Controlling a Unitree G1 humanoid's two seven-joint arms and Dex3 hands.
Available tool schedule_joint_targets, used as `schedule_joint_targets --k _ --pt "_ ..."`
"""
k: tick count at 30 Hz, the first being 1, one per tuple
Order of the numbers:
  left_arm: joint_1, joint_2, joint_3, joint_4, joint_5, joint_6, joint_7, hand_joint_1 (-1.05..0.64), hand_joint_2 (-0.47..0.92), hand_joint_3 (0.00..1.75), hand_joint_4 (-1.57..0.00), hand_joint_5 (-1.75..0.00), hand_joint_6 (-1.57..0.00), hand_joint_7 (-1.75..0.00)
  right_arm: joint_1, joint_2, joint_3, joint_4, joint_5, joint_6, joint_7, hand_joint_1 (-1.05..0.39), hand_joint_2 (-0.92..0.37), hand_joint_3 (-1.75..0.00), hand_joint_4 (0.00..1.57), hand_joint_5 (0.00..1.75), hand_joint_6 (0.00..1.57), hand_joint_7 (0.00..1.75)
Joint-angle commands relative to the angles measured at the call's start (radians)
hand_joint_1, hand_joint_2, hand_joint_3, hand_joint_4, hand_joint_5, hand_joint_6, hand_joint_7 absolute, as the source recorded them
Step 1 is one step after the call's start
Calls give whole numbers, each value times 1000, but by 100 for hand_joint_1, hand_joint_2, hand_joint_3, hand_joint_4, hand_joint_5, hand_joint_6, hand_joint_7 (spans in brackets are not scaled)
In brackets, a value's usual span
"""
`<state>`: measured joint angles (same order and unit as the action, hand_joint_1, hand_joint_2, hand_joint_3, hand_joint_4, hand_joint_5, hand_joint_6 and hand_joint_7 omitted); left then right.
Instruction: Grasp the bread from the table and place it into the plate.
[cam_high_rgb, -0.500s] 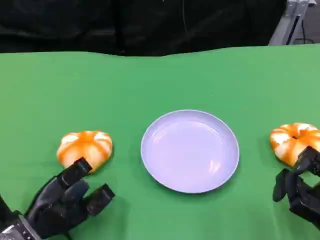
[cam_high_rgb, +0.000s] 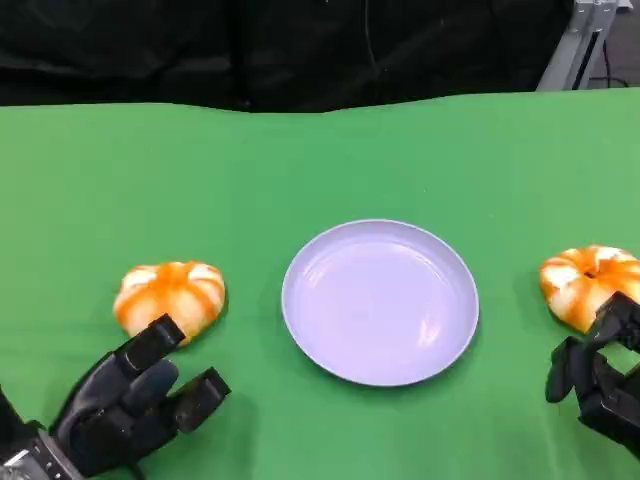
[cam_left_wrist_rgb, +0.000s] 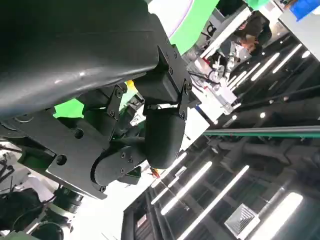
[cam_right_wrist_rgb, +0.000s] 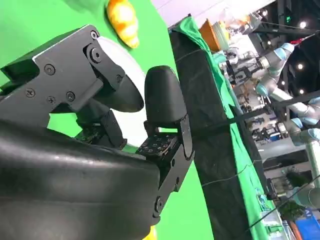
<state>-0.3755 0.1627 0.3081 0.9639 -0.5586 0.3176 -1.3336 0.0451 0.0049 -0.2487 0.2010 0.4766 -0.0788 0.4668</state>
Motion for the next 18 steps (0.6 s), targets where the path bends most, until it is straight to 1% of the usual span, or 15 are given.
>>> schedule_joint_targets --k 1,2,3,4,5,6,7,8,9,10,11,12,13,15,18 --pt "31 -7 19 -76 7 -42 97 -12 52 96 -81 -175 -94 -139 -7 -10 -7 -9 8 -5 -2 -3 -45 -139 92 175 78 164" --pt "56 -23 26 -128 8 -70 152 -15 57 84 -80 -169 -94 -123 -6 -10 -7 -12 8 -4 -3 -3 -45 -139 92 175 78 164" --pt "83 -38 29 -187 11 -93 206 -17 65 67 -80 -160 -96 -107 -5 -10 -7 -14 9 -1 -4 -3 -45 -139 92 175 78 164" --pt "116 -56 26 -270 18 -121 263 -18 68 59 -79 -154 -95 -99 -6 -11 -7 -12 8 -3 -3 -3 -45 -139 92 175 78 164" --pt "138 -66 21 -328 21 -133 299 -19 75 49 -76 -133 -91 -81 -7 -12 -8 -10 7 -5 -1 -3 -45 -139 91 175 78 164" --pt "156 -73 15 -371 21 -138 324 -20 84 34 -76 -117 -93 -61 -7 -13 -8 -8 6 -6 -1 -3 -45 -140 91 175 78 164" --pt "190 -84 -6 -454 86 -242 392 -21 87 28 -76 -111 -94 -53 -9 -14 -9 -4 5 -8 0 -3 -45 -140 91 175 78 164" --pt "214 -91 -23 -511 135 -317 441 -30 90 19 -72 -89 -88 -35 -11 -16 -9 0 4 -8 1 -3 -45 -140 91 175 77 163" --pt "239 -94 -44 -554 277 -527 553 -40 91 14 -72 -66 -86 -18 -13 -17 -10 1 3 -7 -1 -3 -45 -139 91 175 77 163" --pt "258 -92 -60 -585 407 -700 657 -49 92 14 -70 -51 -82 -10 -16 -18 -11 4 5 -4 0 -3 -45 -139 91 175 77 163" --pt "271 -87 -69 -605 526 -832 756 -55 92 15 -69 -41 -80 -6 -19 -19 -12 7 7 -2 2 -3 -46 -139 91 175 77 163" --pt "279 -79 -75 -617 633 -934 845 -61 92 17 -65 -32 -75 -2 -21 -20 -13 9 8 0 1 -3 -46 -139 91 175 77 163" --pt "282 -66 -79 -625 719 -992 922 -64 92 17 -62 -27 -72 -1 -23 -20 -13 11 7 -1 0 -3 -45 -139 91 175 78 163" --pt "283 -39 -87 -631 869 -1064 1059 -69 92 17 -58 -21 -67 0 -25 -21 -12 15 4 -4 -1 -3 -45 -140 91 175 78 163" --pt "286 39 -130 -707 1198 -1044 1337 -80 92 18 -49 -11 -59 0 -25 -22 -11 11 4 2 -4 -3 -44 -140 91 175 78 164"
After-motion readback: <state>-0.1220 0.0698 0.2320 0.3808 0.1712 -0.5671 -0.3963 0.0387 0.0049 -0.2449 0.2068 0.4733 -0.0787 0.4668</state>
